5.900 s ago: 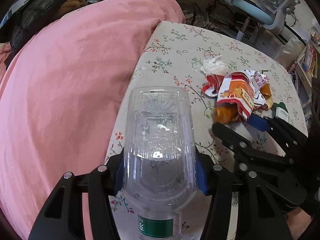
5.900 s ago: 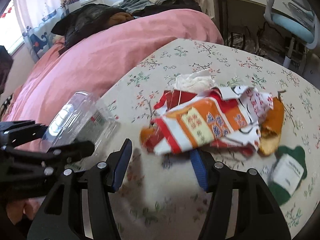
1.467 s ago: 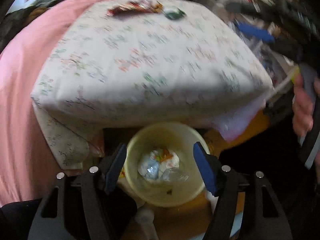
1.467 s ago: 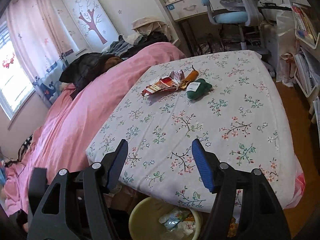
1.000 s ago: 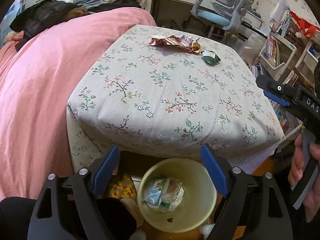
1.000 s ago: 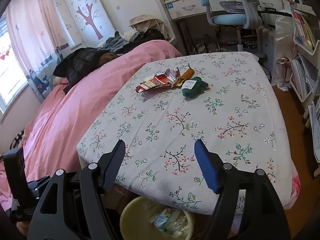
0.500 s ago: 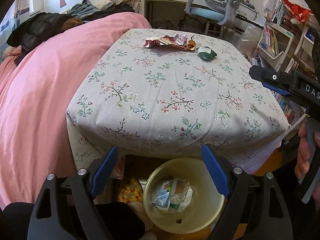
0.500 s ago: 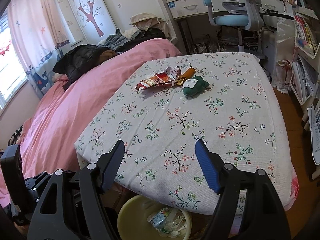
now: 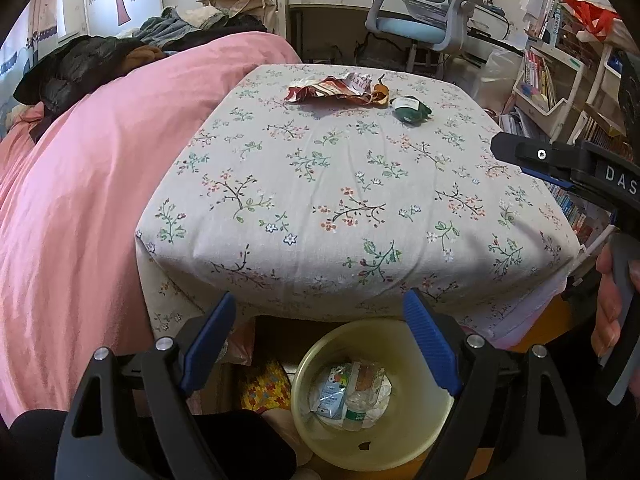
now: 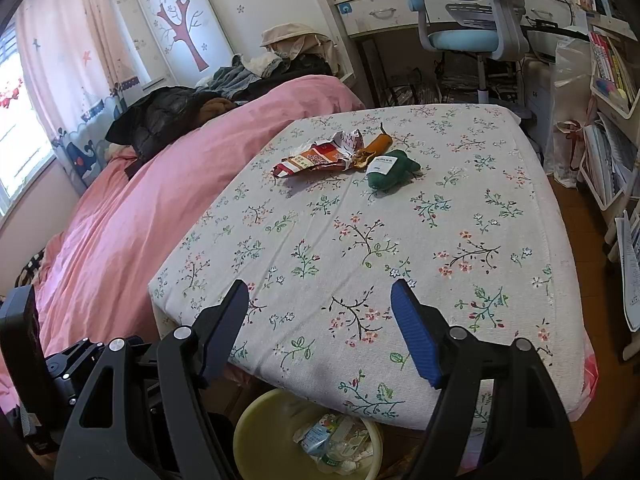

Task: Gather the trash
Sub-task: 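Lower the clear bottle into the cream bin and open the left gripper, then move the left gripper to the snack bag and grasp it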

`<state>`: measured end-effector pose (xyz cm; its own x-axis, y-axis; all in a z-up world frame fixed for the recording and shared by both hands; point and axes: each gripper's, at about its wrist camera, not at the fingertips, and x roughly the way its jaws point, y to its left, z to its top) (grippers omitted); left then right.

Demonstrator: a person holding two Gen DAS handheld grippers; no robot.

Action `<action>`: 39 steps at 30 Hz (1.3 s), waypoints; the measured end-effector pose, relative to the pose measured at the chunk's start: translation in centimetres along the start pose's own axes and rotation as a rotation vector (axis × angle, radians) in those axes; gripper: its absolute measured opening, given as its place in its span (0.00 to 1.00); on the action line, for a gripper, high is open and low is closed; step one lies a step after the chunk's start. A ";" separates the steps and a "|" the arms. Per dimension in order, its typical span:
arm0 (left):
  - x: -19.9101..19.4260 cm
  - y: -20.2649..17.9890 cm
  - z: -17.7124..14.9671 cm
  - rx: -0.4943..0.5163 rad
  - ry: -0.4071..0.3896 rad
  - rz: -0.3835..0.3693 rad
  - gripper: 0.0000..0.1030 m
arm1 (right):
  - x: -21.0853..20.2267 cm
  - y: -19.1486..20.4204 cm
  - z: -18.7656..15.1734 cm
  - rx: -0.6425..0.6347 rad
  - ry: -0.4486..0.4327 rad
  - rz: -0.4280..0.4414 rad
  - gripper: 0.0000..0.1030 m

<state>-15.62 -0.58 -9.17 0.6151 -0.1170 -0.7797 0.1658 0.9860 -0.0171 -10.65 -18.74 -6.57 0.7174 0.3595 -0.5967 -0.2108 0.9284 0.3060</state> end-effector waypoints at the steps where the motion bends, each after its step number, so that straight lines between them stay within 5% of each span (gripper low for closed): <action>1: 0.0 0.0 0.0 0.000 -0.001 0.000 0.80 | 0.0 0.0 0.0 -0.001 0.001 -0.001 0.68; 22: 0.1 2.6 5.7 -0.030 -0.122 0.034 0.87 | 0.9 0.2 1.4 -0.052 -0.014 -0.016 0.69; 39: 8.1 4.5 15.3 -0.098 -0.070 -0.072 0.87 | 9.8 -3.7 10.4 -0.077 0.060 -0.096 0.69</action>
<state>1.86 1.06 -5.96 0.6570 -0.1928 -0.7288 0.1379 0.9812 -0.1352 4.04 -19.60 -5.82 0.6963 0.2713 -0.6646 -0.1952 0.9625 0.1884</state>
